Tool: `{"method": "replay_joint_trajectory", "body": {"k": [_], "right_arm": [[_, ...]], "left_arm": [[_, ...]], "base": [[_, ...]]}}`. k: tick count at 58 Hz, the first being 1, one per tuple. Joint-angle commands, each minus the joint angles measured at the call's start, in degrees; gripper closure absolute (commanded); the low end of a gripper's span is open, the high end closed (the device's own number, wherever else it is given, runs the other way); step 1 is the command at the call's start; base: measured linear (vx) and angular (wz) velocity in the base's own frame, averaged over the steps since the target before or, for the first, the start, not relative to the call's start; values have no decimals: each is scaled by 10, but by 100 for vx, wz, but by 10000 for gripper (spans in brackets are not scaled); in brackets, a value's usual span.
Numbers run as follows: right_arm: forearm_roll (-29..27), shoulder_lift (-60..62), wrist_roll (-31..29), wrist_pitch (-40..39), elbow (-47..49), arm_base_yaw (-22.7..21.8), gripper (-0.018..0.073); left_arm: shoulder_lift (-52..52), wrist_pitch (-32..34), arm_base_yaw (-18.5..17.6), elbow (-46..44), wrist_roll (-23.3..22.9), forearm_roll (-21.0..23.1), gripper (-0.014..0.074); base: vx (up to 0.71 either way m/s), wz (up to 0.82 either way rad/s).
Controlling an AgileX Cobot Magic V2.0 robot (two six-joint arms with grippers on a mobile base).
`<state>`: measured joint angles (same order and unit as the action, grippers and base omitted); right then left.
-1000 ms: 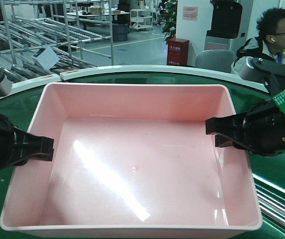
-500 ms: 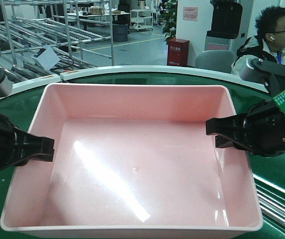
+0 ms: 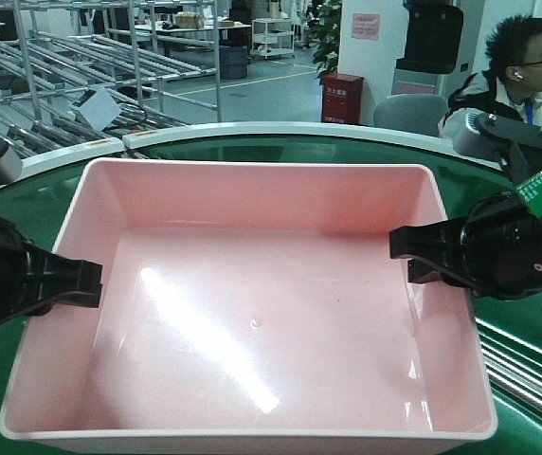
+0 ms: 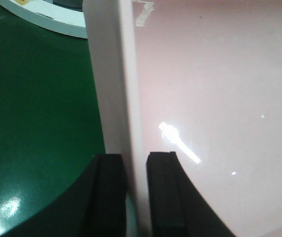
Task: Grab pink bin and stack on right shelf
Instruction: 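Hold the pink bin with both grippers while the base turns away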
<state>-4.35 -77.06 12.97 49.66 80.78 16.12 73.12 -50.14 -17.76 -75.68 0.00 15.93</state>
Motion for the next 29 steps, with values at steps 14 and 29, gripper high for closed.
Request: {"method": "replay_joint_trajectory", "body": {"k": [14,29], "right_arm": [[-5,18,-7,-62,22,-2,568],[-5,18,-7,-62,22,-2,568]], "left_arm": [[-19,30,-2,-18,9,23,598],[-19,30,-2,-18,9,23,598]], "base": [[-21,-5],[-26,0]]}}
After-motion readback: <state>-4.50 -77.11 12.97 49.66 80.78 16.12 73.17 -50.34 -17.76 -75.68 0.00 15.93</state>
